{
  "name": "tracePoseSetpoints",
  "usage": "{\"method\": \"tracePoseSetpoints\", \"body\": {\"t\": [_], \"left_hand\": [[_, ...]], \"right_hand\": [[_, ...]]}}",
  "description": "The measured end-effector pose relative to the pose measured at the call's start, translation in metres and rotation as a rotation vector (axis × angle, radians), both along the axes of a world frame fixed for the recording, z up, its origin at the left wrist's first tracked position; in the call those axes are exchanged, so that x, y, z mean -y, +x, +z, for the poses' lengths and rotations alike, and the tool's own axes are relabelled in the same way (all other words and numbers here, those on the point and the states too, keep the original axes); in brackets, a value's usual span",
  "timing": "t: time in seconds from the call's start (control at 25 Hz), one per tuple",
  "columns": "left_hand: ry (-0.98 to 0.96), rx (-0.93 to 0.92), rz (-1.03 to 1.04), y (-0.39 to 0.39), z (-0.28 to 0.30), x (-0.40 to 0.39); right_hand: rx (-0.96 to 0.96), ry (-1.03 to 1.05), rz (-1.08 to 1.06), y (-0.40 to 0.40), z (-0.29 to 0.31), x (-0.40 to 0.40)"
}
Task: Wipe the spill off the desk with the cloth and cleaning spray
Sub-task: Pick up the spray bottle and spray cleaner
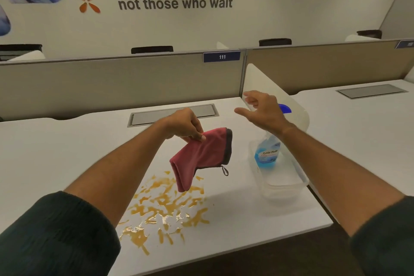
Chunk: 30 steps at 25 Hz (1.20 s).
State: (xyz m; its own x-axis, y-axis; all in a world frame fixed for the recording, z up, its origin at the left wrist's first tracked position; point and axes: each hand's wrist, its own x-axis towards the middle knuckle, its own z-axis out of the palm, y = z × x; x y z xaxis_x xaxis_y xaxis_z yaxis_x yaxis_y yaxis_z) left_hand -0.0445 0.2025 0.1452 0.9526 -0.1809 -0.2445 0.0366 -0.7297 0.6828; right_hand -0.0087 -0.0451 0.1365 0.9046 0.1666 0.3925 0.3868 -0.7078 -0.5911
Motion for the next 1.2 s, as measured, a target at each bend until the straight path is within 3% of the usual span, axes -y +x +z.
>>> {"method": "tracePoseSetpoints", "body": {"t": [0.2, 0.44, 0.72, 1.2], "left_hand": [[-0.008, 0.018, 0.033, 0.012, -0.006, 0.01], [-0.021, 0.017, 0.069, 0.027, -0.016, 0.02], [0.011, -0.023, 0.102, 0.044, -0.032, 0.024], [0.028, -0.057, 0.161, 0.055, -0.043, 0.021]], "right_hand": [[-0.081, 0.235, -0.222, 0.017, -0.016, 0.067], [-0.294, 0.384, -0.319, 0.032, -0.048, 0.112], [-0.46, 0.465, -0.192, 0.054, -0.082, 0.107], [-0.44, 0.643, -0.077, 0.091, -0.083, 0.091]]}}
